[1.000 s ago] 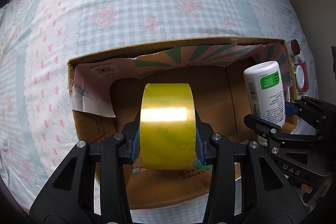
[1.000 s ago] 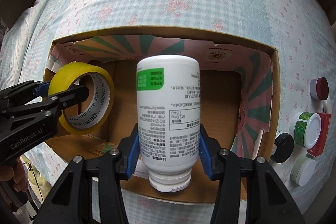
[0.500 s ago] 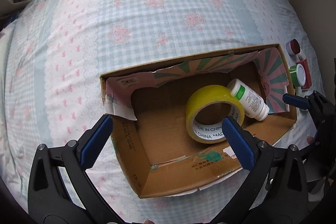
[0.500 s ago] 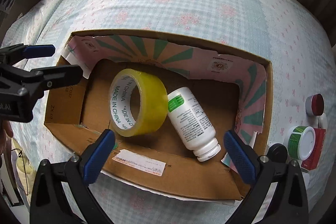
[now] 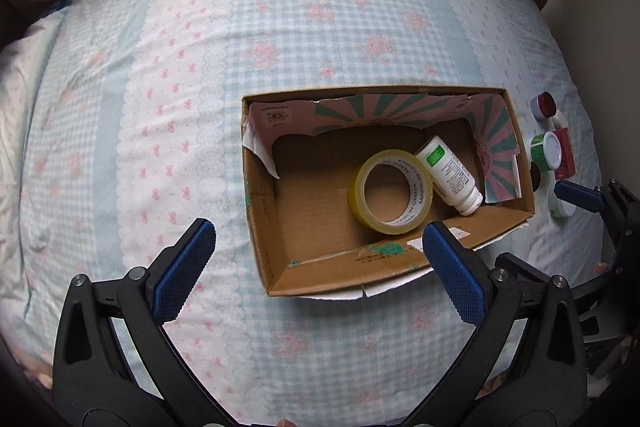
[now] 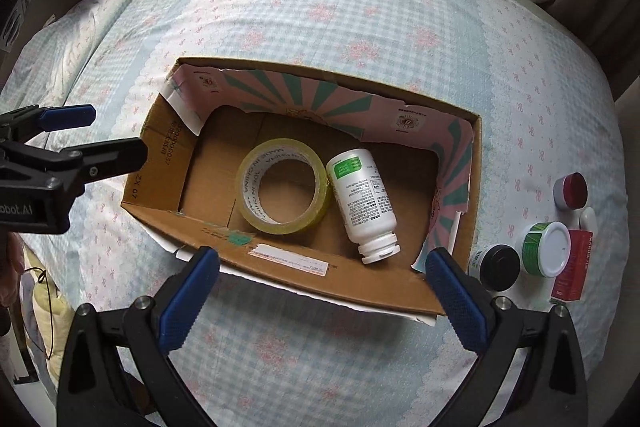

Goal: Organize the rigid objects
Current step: 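Withdraw both tools from the box toward the remaining items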

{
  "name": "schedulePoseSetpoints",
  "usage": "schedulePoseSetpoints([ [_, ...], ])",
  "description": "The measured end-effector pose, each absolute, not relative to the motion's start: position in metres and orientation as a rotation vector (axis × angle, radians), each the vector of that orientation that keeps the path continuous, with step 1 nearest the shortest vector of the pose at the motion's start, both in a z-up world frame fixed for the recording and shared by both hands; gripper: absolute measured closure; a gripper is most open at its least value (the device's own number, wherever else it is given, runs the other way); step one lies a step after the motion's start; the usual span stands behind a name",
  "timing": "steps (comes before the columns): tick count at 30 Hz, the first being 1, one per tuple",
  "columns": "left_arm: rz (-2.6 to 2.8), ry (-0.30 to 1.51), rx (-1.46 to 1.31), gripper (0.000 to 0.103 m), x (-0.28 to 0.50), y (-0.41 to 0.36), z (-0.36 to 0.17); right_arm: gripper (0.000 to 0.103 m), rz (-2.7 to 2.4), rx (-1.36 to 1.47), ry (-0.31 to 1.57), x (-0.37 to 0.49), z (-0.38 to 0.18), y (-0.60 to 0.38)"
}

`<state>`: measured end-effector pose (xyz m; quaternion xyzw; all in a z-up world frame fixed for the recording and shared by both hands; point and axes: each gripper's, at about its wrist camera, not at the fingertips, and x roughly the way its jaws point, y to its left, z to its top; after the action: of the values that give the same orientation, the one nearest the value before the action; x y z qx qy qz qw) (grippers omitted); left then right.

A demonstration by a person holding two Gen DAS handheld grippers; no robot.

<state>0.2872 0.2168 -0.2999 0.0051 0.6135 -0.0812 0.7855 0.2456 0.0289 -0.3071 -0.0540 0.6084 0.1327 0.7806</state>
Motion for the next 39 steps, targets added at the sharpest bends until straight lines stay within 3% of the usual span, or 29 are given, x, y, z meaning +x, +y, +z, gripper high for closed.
schedulePoseSetpoints([
  [10, -0.171, 1.132, -0.024, 0.0, 0.224, 0.211, -0.198, 0.0, 0.187, -0.071, 1.214, 0.194, -0.206, -0.003],
  [21, -0.222, 0.982, 0.008, 0.0, 0.143, 0.12, -0.144, 0.0, 0.005, 0.021, 1.09, 0.111, -0.14, -0.12],
  [31, -0.149, 0.909, -0.036, 0.0, 0.085, 0.01, -0.144, 0.0, 0.022, 0.022, 1.033, 0.076, -0.143, -0.236],
  [39, -0.068, 0.953, -0.05, 0.0, 0.075, -0.058, -0.197, 0.0, 0.036, -0.007, 1.027, 0.089, -0.179, -0.293],
])
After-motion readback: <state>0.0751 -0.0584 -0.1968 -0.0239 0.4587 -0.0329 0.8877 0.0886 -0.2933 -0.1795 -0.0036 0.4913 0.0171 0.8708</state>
